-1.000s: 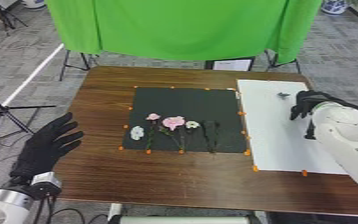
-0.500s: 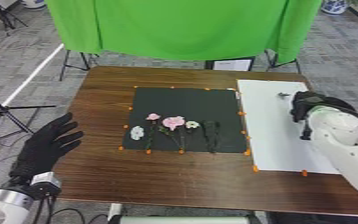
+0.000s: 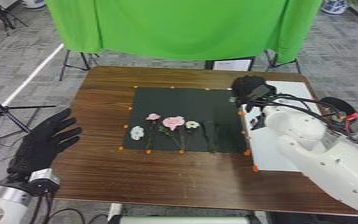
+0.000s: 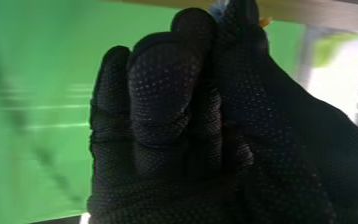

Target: Arrange flowers

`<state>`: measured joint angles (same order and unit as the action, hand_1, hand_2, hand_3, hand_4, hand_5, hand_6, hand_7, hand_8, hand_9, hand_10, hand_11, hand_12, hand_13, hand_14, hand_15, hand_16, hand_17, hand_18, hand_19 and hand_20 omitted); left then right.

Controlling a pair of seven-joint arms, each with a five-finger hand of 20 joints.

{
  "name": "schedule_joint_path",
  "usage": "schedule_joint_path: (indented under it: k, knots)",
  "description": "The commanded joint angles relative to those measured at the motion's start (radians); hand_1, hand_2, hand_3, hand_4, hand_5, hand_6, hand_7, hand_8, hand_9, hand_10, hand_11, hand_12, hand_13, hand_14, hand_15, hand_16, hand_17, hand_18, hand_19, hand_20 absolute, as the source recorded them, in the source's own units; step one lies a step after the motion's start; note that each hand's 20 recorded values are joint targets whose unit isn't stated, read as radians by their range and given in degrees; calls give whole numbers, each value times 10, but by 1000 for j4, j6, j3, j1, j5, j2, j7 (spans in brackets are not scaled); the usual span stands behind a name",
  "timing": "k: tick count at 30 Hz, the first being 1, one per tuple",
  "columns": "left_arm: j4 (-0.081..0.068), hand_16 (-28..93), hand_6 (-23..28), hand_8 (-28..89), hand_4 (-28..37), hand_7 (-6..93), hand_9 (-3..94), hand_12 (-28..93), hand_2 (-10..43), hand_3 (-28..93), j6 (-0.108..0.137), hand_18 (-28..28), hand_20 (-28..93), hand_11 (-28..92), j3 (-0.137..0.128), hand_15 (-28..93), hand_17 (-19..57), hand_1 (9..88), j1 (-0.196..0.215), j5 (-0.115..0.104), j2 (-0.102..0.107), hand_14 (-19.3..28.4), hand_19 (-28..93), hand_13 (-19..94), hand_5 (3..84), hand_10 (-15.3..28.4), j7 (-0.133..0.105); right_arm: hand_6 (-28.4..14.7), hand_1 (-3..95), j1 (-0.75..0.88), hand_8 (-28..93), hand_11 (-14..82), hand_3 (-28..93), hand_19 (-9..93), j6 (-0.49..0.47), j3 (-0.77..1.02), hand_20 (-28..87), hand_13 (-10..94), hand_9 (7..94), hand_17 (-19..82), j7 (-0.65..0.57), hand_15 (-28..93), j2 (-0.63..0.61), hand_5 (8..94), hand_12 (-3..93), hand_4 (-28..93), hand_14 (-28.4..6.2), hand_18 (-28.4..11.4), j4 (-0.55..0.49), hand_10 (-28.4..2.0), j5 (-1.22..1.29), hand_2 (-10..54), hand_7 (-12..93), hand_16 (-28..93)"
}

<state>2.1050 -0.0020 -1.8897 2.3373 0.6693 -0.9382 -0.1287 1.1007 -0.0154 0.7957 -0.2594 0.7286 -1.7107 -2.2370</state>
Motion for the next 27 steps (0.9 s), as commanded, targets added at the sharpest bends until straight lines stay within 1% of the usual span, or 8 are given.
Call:
schedule_joint_path:
  k: [1, 9, 12, 13, 19, 21, 24, 27]
  knots:
    - [4, -16, 44, -111, -283, 198, 243, 165, -21, 721, -9, 214, 119, 223, 5, 408, -97, 249, 5, 3, -5, 161, 430, 188, 285, 123, 5, 38, 474, -84, -55, 153, 886, 655, 8, -119, 358, 802, 892, 271, 36, 516, 105, 688, 492, -260, -3, -125, 19, -42, -70, -95, 550, 398]
    - [3, -17, 45, -111, -283, 199, 243, 165, -21, 721, -6, 214, 119, 224, 9, 409, -97, 248, 7, 2, -8, 162, 430, 189, 286, 122, 5, 37, 472, -114, -57, 162, 888, 651, 11, -180, 361, 791, 883, 263, 45, 532, 133, 682, 495, -260, -5, -126, 83, -41, -131, -95, 556, 397]
    - [-2, -17, 44, -111, -283, 198, 243, 165, -21, 721, -8, 214, 120, 224, 15, 409, -97, 249, -2, 2, -6, 161, 430, 189, 286, 123, 8, 38, 472, -123, -58, 164, 888, 650, 27, -196, 362, 785, 881, 261, 36, 537, 139, 681, 494, -262, -5, -127, 102, -41, -155, -95, 558, 397]
    - [1, -17, 44, -111, -283, 199, 243, 165, -21, 721, -8, 214, 120, 224, 14, 409, -97, 249, 3, 2, -5, 161, 430, 189, 286, 123, 6, 38, 472, -122, -58, 165, 888, 650, 28, -200, 363, 784, 881, 260, 30, 538, 137, 681, 494, -263, -4, -128, 101, -41, -163, -95, 558, 397]
    - [-2, -17, 44, -111, -283, 199, 243, 165, -21, 722, -11, 214, 119, 224, 16, 408, -97, 249, 1, 2, -4, 161, 430, 189, 286, 123, 9, 39, 472, -129, -58, 168, 888, 648, 22, -210, 365, 778, 875, 258, 31, 545, 141, 676, 493, -266, -5, -129, 119, -40, -179, -95, 562, 396]
    - [-1, -17, 44, -111, -283, 198, 243, 165, -21, 721, -8, 214, 119, 224, 17, 408, -97, 249, 3, 2, -2, 162, 430, 189, 285, 123, 9, 41, 470, -131, -56, 167, 884, 644, 18, -212, 365, 772, 868, 254, 28, 548, 143, 669, 492, -271, -2, -128, 130, -38, -180, -95, 563, 397]
    - [-4, -17, 45, -111, -283, 198, 243, 165, -20, 720, -16, 214, 119, 224, 18, 408, -97, 249, -3, 2, 1, 162, 430, 189, 286, 123, 13, 46, 460, -131, -49, 163, 886, 637, 14, -210, 365, 760, 856, 250, 18, 545, 142, 651, 488, -277, 3, -128, 140, -37, -188, -95, 564, 400]
    - [-3, -17, 44, -111, -283, 198, 244, 165, -20, 721, -12, 214, 119, 225, 17, 409, -97, 248, -1, 2, 2, 162, 430, 189, 286, 124, 14, 46, 454, -141, -43, 162, 886, 633, 18, -213, 366, 751, 844, 246, 18, 541, 144, 635, 486, -281, 5, -129, 156, -35, -200, -95, 563, 405]
